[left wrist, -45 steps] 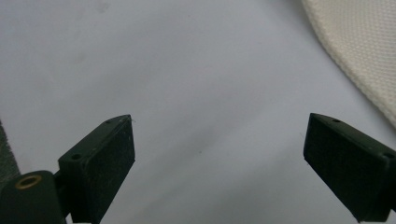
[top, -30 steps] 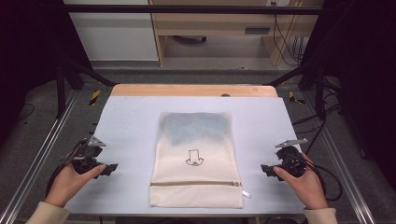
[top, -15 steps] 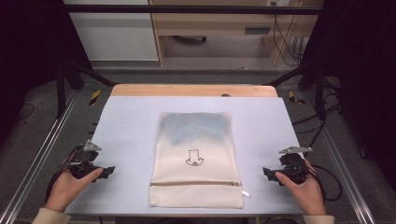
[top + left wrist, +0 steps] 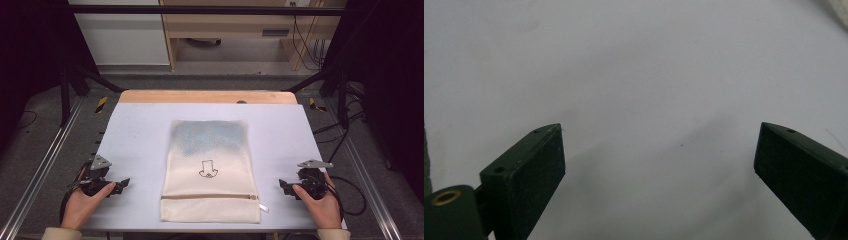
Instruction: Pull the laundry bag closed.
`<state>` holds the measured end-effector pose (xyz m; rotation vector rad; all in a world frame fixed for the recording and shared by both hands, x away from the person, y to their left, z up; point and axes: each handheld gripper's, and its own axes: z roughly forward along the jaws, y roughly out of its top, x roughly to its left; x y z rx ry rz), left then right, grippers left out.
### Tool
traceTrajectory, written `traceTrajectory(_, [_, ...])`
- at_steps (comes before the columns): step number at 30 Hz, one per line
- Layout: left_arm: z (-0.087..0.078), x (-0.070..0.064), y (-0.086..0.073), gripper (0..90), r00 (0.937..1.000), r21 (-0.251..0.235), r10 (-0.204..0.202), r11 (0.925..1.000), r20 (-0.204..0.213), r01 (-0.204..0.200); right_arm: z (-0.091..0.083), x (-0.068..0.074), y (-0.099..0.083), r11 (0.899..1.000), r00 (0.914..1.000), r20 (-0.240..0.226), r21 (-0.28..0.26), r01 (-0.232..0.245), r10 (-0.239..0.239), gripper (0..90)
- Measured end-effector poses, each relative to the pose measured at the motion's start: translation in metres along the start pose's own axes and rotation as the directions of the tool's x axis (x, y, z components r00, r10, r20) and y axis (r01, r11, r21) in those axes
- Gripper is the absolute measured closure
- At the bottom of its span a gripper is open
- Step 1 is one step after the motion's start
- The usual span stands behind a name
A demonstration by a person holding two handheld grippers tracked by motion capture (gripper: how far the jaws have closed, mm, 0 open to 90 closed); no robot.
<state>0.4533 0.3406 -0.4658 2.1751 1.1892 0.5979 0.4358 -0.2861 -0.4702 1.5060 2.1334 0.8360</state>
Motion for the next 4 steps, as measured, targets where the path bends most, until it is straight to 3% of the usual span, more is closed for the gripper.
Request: traceTrajectory(4, [0.0011, -0.0041, 0.0027, 6.1, 1.0, -0.029, 0.008, 0.9996, 0.003, -0.008, 0.0031, 0.004, -0.0013, 1.0, 0.9997, 0.01, 0.01, 0.023, -0.023, 6.3])
